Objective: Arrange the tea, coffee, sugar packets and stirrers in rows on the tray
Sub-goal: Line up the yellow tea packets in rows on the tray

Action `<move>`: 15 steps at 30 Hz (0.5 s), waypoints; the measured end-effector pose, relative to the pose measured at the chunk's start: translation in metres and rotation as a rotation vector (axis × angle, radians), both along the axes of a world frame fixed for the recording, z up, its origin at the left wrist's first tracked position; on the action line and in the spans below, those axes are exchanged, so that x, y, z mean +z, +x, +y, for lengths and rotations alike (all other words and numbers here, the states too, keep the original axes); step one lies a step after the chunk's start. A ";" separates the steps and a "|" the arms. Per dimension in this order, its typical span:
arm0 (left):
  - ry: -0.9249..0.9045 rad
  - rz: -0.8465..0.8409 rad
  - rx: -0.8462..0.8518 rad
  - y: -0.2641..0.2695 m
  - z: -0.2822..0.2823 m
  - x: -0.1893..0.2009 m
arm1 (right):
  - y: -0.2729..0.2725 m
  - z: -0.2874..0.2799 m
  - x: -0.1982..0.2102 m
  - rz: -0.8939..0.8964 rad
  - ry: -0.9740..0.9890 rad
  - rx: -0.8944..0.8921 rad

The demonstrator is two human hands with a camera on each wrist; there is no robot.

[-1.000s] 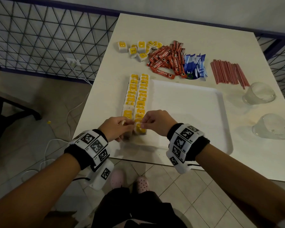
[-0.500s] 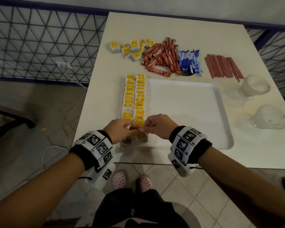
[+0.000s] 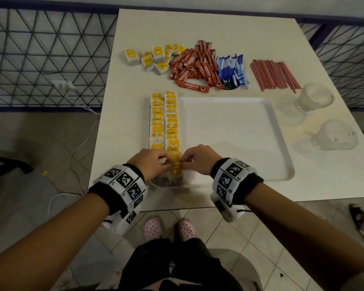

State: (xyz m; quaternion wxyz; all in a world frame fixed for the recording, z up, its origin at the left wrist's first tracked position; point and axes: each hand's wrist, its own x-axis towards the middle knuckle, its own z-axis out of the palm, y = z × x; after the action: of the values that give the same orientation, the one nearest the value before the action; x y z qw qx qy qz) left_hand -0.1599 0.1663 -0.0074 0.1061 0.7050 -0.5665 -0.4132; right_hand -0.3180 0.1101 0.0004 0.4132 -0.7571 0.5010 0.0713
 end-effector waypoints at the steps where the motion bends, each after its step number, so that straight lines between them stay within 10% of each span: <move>1: -0.022 -0.002 0.012 0.001 -0.001 0.000 | 0.002 -0.001 -0.001 0.001 -0.001 -0.023; 15: 0.001 -0.499 -0.297 -0.017 0.000 0.008 | 0.010 -0.013 -0.011 0.016 0.083 -0.147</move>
State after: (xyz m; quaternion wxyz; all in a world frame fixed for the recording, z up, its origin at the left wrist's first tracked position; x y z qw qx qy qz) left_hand -0.1768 0.1661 0.0011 -0.0986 0.6940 -0.6721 -0.2385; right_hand -0.3078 0.0971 -0.0102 0.4443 -0.6998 0.5552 0.0674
